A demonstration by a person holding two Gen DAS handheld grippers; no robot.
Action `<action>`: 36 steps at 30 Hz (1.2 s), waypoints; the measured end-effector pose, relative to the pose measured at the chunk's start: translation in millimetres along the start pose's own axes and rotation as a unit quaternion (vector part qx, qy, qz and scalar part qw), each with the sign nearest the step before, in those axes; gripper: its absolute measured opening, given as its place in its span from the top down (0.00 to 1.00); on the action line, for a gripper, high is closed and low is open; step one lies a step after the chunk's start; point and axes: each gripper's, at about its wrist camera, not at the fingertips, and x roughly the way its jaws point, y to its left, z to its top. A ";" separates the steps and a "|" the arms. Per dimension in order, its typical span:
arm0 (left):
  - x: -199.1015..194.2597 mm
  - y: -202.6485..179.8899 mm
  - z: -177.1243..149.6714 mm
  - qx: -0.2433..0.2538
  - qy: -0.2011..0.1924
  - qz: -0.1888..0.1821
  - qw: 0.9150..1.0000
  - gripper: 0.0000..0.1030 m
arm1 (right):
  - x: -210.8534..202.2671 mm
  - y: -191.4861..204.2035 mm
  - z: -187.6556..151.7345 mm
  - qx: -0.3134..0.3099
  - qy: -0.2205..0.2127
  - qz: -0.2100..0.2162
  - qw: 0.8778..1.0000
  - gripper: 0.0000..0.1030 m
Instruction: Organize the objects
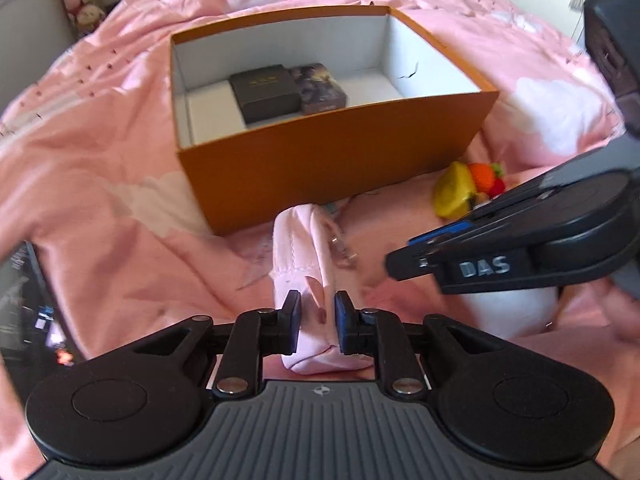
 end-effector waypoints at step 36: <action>18.3 31.6 -14.3 -0.087 0.065 -0.105 0.988 0.48 | 13.0 -29.0 -9.5 0.105 0.056 -0.016 0.993 0.63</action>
